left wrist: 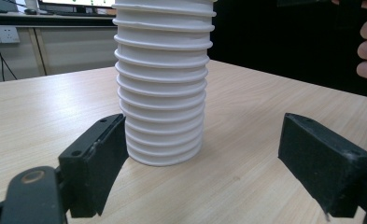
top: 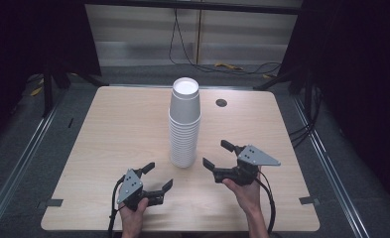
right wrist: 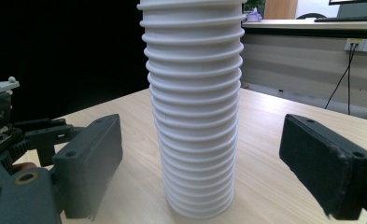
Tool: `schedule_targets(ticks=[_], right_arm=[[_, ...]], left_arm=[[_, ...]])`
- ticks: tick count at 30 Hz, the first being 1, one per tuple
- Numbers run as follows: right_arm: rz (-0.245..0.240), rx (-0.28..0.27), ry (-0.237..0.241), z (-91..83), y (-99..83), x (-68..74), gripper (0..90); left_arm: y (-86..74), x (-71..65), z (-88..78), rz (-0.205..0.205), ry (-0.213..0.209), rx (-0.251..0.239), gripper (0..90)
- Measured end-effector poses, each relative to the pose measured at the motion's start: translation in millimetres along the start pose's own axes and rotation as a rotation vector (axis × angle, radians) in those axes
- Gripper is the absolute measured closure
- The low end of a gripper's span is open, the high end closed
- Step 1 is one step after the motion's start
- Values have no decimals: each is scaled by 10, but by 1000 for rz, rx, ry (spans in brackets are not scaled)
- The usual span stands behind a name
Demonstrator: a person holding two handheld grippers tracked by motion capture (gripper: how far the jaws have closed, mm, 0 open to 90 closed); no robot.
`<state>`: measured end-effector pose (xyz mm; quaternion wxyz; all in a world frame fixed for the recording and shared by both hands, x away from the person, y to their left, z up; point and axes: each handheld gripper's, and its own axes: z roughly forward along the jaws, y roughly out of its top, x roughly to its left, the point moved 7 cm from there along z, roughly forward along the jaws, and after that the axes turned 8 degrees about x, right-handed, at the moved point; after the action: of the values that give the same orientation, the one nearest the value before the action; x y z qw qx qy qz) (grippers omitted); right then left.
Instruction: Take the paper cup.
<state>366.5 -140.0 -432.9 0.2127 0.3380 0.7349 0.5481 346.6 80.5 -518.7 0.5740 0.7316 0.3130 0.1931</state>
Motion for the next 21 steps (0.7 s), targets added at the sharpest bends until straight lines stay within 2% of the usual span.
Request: schedule_targets(ticks=[7,11,12,13,15,16,21], right_arm=[[13,5,26,56,132,22,140],[-2,15,44,63,270,18,149],[-9,30,67,66,342,20,147],[-9,30,67,66,342,20,147],[-23,43,100,70,414,23,145],[-33,38,108,68,492,27,137],[-51,44,113,82,636,33,134]], left_arm=[[-2,1,-2,6,-1,4,157],[0,-12,4,14,-5,4,157],[0,-7,4,11,-6,4,157],[0,-7,4,11,-6,4,157],[0,-2,5,7,-7,4,157],[2,-4,8,2,-8,1,157],[0,6,3,9,0,6,157]])
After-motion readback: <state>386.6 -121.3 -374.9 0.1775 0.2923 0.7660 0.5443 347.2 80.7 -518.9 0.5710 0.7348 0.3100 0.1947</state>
